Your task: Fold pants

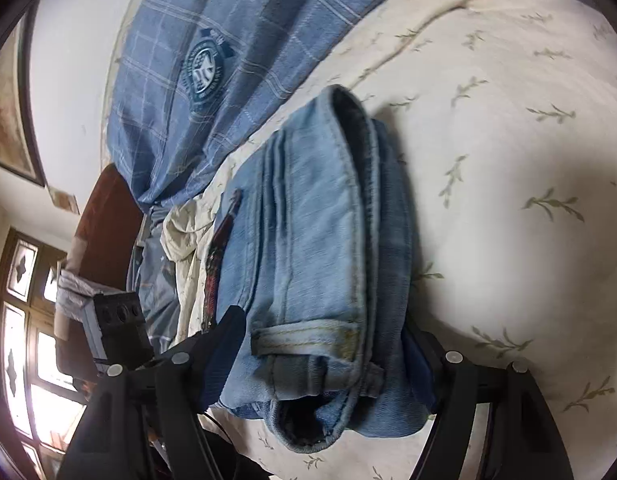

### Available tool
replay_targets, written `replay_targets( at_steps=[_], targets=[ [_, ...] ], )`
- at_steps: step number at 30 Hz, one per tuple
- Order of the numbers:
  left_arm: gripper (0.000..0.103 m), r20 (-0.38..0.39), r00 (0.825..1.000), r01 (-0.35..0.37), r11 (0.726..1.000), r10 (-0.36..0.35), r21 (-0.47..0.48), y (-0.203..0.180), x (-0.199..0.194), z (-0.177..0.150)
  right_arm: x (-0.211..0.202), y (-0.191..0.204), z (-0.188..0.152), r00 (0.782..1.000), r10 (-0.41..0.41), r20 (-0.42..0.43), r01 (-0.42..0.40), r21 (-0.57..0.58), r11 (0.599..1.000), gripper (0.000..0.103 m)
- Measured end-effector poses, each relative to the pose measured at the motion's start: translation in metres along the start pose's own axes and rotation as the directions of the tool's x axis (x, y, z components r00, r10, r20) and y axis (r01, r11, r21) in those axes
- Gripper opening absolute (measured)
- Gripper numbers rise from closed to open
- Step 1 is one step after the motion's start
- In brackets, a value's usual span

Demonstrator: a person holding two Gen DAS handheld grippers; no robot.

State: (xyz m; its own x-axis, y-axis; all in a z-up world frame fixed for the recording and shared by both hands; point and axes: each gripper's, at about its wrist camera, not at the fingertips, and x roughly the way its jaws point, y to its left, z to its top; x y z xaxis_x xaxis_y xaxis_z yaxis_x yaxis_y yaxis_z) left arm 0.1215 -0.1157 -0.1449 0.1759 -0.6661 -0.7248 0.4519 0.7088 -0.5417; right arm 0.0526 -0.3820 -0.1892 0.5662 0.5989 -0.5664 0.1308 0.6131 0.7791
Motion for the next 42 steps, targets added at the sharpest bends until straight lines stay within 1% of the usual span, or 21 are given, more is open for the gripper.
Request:
replay_targets(
  at_steps=[3,5,6,7,8,10,12,14,17,20,26,31,36,39,42],
  targets=[
    [0.095,0.014,1.0,-0.007,1.0,0.007,0.005,0.0,0.0,-0.001,0.005,0.001,0.0,1.0,-0.028,-0.003,0.028,-0.022,0.999,0.076],
    [0.086,0.028,0.999,-0.021,1.0,0.02,0.021,-0.001,-0.001,-0.002,0.008,0.007,-0.002,0.998,-0.06,0.003,0.06,-0.06,0.996,0.076],
    [0.083,0.04,0.999,-0.032,0.999,0.03,0.037,-0.003,-0.002,-0.003,0.009,0.009,-0.003,0.997,-0.073,0.006,0.073,-0.074,0.995,0.075],
    [0.077,0.051,0.998,-0.039,0.998,0.036,0.046,-0.006,-0.002,-0.002,0.01,0.011,-0.004,0.996,-0.086,0.011,0.087,-0.086,0.993,0.075],
    [0.071,0.064,0.997,-0.047,0.997,0.043,0.056,-0.007,-0.002,-0.002,0.009,0.011,-0.005,0.995,-0.093,0.016,0.095,-0.089,0.992,0.074],
    [0.064,0.079,0.996,-0.053,0.996,0.048,0.066,-0.007,-0.003,-0.003,0.01,0.011,-0.005,0.995,-0.093,0.021,0.094,-0.084,0.992,0.073],
    [0.06,0.091,0.995,-0.049,0.996,0.043,0.069,-0.006,-0.004,-0.003,0.009,0.011,-0.005,0.994,-0.102,0.027,0.104,-0.091,0.99,0.071],
    [0.052,0.104,0.994,-0.05,0.996,0.042,0.077,-0.007,-0.004,-0.002,0.008,0.012,-0.006,0.993,-0.112,0.036,0.115,-0.097,0.989,0.069],
    [0.046,0.127,0.991,-0.06,0.993,0.047,0.104,-0.011,-0.007,-0.003,0.006,0.017,-0.007,0.99,-0.129,0.057,0.135,-0.111,0.985,0.063],
    [0.042,0.139,0.989,-0.07,0.991,0.053,0.117,-0.011,-0.009,-0.002,0.004,0.025,-0.01,0.984,-0.152,0.092,0.165,-0.153,0.974,0.058],
    [0.039,0.169,0.984,-0.088,0.987,0.064,0.135,-0.014,-0.016,-0.002,-0.004,0.053,-0.015,0.963,-0.183,0.197,0.234,-0.28,0.931,0.055],
    [0.037,0.222,0.972,-0.111,0.979,0.071,0.169,-0.023,-0.026,-0.002,-0.011,0.068,-0.019,0.944,-0.19,0.269,0.279,-0.349,0.894,0.053],
    [0.037,0.267,0.96,-0.133,0.974,0.082,0.182,-0.027,-0.037,-0.001,-0.016,0.081,-0.021,0.931,-0.165,0.326,0.289,-0.383,0.877,0.053],
    [0.037,0.311,0.946,-0.152,0.97,0.088,0.188,-0.03,-0.048,0.001,-0.018,0.091,-0.023,0.923,-0.137,0.359,0.287,-0.408,0.867,0.053],
    [0.036,0.35,0.932,-0.172,0.965,0.095,0.199,-0.033,-0.057,0.004,-0.02,0.099,-0.023,0.916,-0.103,0.387,0.275,-0.42,0.865,0.053]
  ],
)
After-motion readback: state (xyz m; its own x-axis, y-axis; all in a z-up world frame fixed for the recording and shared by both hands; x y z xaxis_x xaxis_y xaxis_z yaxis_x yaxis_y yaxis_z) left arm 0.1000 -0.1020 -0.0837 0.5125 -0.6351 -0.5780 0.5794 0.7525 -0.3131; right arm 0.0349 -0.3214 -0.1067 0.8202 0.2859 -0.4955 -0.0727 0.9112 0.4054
